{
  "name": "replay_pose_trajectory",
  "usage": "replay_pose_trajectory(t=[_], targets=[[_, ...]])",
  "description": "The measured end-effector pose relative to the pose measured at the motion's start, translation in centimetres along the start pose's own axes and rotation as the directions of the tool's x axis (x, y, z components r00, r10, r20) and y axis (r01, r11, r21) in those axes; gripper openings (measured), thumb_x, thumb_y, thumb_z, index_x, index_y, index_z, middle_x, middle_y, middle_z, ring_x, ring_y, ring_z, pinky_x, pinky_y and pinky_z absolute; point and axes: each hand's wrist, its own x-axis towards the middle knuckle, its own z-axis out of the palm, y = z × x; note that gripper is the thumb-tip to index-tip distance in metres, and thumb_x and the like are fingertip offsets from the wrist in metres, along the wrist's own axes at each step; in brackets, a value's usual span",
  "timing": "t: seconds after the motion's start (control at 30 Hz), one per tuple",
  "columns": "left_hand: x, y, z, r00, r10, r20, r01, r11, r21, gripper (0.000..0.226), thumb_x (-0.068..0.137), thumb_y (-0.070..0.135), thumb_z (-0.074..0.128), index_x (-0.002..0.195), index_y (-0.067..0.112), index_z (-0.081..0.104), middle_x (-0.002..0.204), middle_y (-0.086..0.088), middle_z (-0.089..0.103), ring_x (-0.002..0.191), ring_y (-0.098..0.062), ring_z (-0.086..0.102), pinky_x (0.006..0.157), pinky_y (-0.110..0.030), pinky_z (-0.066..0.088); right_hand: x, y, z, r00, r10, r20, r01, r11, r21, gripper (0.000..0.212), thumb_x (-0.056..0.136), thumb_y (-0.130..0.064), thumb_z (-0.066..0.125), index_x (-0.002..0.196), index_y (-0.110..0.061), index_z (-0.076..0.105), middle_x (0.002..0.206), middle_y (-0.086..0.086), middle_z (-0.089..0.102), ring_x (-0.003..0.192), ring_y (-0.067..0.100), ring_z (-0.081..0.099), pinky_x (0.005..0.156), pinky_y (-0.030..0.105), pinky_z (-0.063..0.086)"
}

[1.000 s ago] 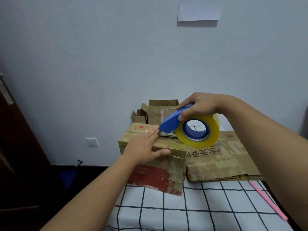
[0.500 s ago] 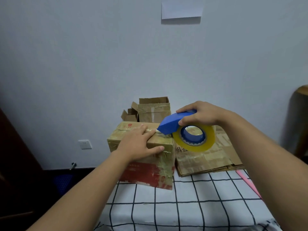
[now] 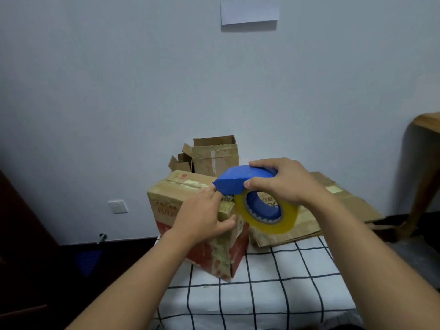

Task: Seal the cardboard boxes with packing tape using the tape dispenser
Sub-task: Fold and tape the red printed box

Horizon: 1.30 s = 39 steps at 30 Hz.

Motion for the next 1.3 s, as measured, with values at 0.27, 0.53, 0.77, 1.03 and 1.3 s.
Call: replay_pose_trajectory(t=[0.27,0.53,0.77,1.03,1.3], targets=[[-2.4,-0.8,-1.0,0.999,0.000,0.044,0.008,0.986,-0.166,0.072,0.079,0.061,0.050,0.144,0.031,0.040,0.145,0.010,0.049,0.126,-0.013,0.047,0.097,-0.030,0.041,-4.7,0.2,3.3,0.989,-0.012,-0.149,0.021,0.998,0.060,0.061,0.076,-0.057,0.074,0.133,-0.043,0.059,0.125,-0.014,0.060,0.109,0.007,0.056,0.090,0.030,0.046],[-1.8,-0.3,-1.4,0.994,-0.022,0.109,0.036,0.991,-0.129,0.070,0.077,0.065,0.045,0.139,0.032,0.045,0.134,0.009,0.056,0.117,-0.015,0.054,0.088,-0.032,0.044,-5.4,0.0,2.1,0.993,0.037,-0.110,-0.032,0.999,0.040,0.062,0.077,-0.054,0.075,0.136,-0.041,0.057,0.127,-0.015,0.060,0.105,0.007,0.057,0.074,0.020,0.042],[-1.0,-0.6,-0.7,0.988,-0.003,0.153,0.016,0.997,-0.078,0.075,0.087,0.061,0.047,0.152,0.028,0.031,0.159,0.007,0.031,0.145,-0.013,0.030,0.115,-0.033,0.024,-7.0,1.5,0.2,0.994,0.080,-0.067,-0.079,0.997,0.025,0.054,0.076,-0.055,0.076,0.127,-0.043,0.063,0.120,-0.021,0.062,0.107,0.007,0.058,0.085,0.028,0.043],[-1.2,-0.3,0.0,0.990,0.028,0.140,-0.017,0.997,-0.076,0.068,0.088,0.059,0.040,0.152,0.041,0.025,0.161,0.005,0.024,0.148,-0.015,0.022,0.118,-0.036,0.016,-8.8,3.7,1.4,0.993,0.059,-0.103,-0.053,0.997,0.062,0.059,0.074,-0.052,0.078,0.131,-0.044,0.060,0.119,-0.024,0.058,0.111,0.005,0.055,0.094,0.032,0.047],[-1.1,0.4,0.0,0.986,0.095,0.138,-0.087,0.994,-0.063,0.073,0.089,0.053,0.033,0.156,0.025,0.022,0.163,0.008,0.016,0.149,-0.007,0.013,0.117,-0.025,0.003,-10.4,6.4,5.2,0.990,0.038,-0.135,-0.013,0.984,0.179,0.059,0.081,-0.044,0.079,0.135,-0.047,0.053,0.131,-0.023,0.055,0.114,-0.008,0.051,0.089,0.022,0.046]])
